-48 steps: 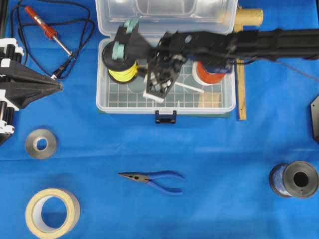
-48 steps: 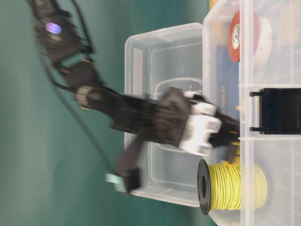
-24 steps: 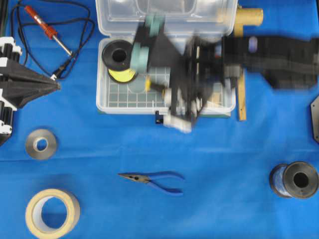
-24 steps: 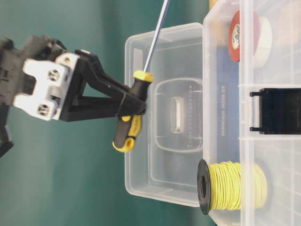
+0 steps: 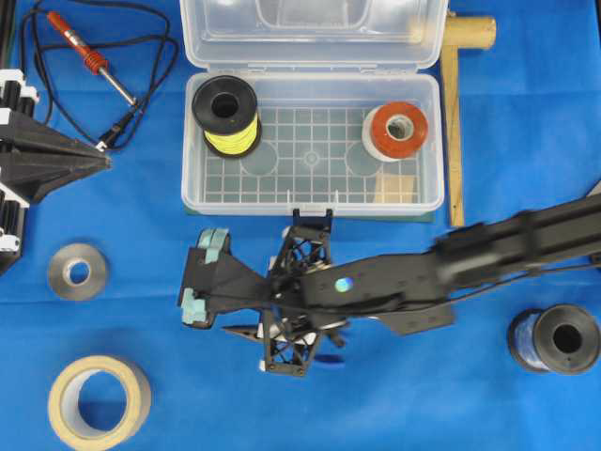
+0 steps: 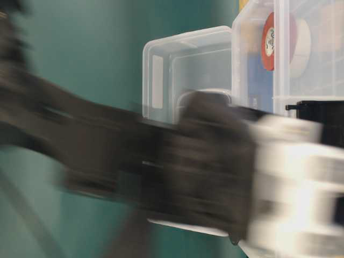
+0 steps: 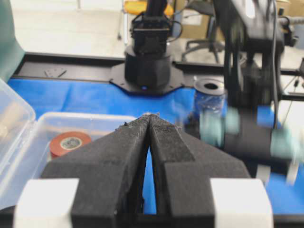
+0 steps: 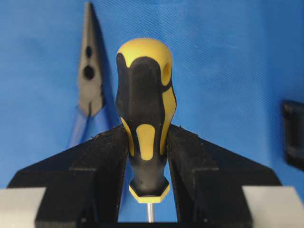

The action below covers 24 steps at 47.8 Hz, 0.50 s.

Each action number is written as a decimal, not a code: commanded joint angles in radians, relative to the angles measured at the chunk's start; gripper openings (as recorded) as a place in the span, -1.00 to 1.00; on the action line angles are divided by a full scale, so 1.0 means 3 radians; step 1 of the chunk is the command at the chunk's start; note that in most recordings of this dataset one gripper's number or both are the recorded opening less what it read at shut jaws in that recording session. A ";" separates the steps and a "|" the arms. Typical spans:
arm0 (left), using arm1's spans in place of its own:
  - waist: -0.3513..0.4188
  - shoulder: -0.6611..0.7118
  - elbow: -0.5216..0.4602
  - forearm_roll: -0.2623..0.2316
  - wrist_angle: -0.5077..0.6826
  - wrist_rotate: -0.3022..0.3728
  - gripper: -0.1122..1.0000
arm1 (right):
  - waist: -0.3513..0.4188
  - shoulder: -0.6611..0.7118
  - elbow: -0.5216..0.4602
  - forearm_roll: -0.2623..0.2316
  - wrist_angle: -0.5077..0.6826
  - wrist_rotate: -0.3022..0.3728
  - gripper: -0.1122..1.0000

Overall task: Pick the screwdriver from the toolbox among several items.
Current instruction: 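Hold the screwdriver with the right gripper above the table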

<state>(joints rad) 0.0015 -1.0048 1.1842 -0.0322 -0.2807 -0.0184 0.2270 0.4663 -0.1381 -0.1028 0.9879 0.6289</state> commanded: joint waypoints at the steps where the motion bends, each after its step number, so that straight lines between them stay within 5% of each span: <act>1: 0.0000 0.0015 -0.0056 -0.0005 -0.0031 -0.0005 -0.79 | 0.0000 0.0051 -0.0092 -0.0015 -0.0123 0.0000 -0.26; 24: 0.0005 0.0010 -0.0041 -0.0005 -0.0010 -0.0005 -0.79 | -0.0092 0.0235 -0.0020 0.0046 -0.0179 -0.0041 -0.26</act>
<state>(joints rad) 0.0015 -1.0048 1.1842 -0.0322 -0.2792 -0.0199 0.2071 0.5660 -0.1365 -0.0890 0.9296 0.6182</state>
